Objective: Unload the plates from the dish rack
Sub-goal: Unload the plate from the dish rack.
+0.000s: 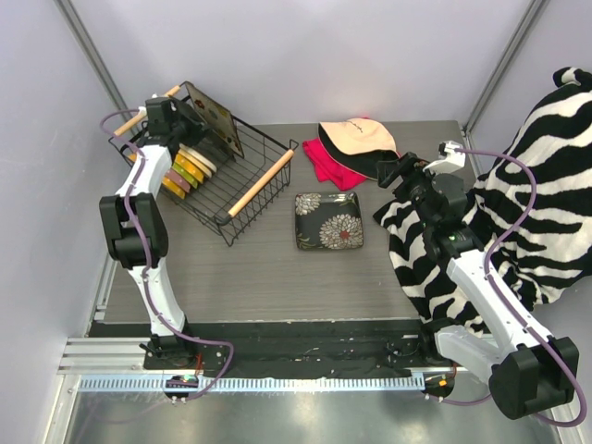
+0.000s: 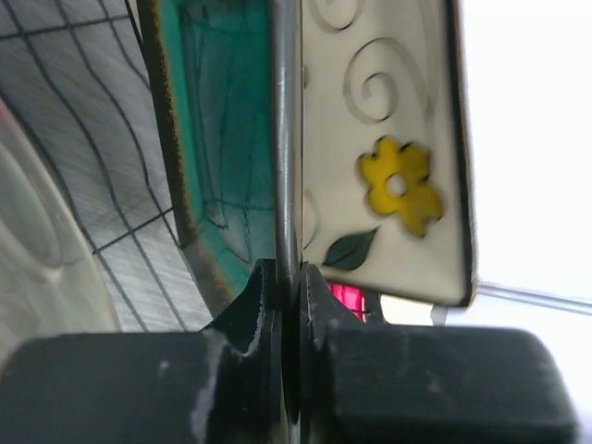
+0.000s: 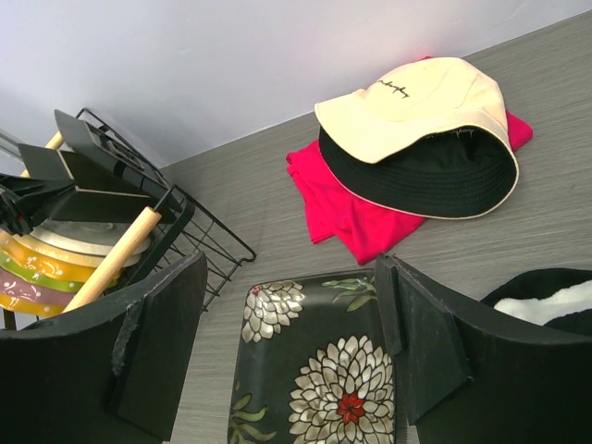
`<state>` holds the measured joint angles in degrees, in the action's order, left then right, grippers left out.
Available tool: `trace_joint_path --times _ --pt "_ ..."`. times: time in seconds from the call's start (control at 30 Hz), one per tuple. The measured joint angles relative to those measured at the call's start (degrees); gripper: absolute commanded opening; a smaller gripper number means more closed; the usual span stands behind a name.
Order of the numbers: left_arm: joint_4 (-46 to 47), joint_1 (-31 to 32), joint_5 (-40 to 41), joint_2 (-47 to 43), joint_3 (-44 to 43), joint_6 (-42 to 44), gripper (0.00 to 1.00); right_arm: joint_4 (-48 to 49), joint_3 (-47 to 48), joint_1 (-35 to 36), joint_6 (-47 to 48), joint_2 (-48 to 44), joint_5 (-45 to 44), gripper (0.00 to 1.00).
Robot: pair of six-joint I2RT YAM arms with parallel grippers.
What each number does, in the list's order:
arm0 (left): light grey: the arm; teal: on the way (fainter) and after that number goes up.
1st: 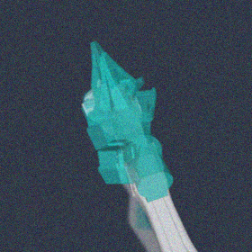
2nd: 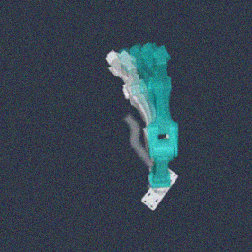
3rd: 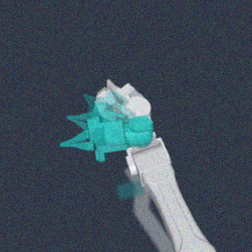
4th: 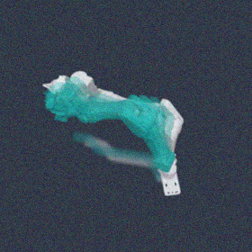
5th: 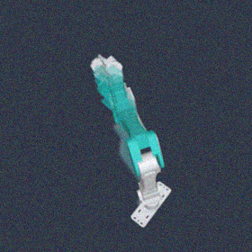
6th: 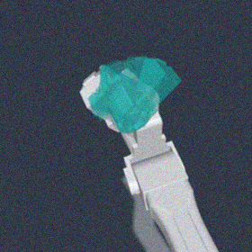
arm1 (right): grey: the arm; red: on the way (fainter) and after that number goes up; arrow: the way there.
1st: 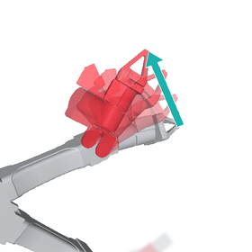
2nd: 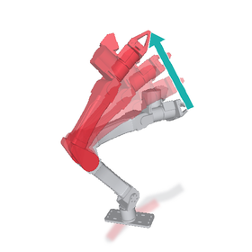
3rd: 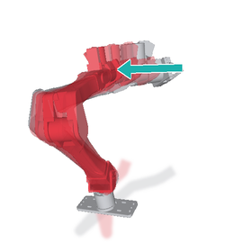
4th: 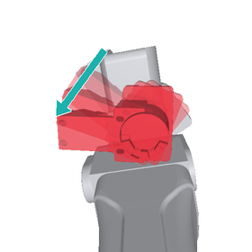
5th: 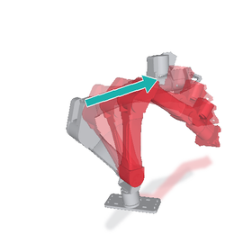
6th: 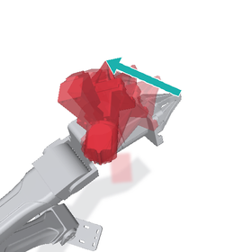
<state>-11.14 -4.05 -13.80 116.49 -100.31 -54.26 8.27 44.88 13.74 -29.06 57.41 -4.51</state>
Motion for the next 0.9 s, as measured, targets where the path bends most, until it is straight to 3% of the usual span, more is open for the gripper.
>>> trace_joint_path --times 0.4,0.9 --pt "1.8 -0.3 -1.0 -2.7 2.9 1.6 0.0 0.2 -0.2 0.0 0.0 0.0 0.6 0.81" --pt "-7.7 -0.9 0.3 -14.1 5.1 9.7 0.0 0.2 -0.2 0.0 -1.1 -0.2 2.2 0.81"
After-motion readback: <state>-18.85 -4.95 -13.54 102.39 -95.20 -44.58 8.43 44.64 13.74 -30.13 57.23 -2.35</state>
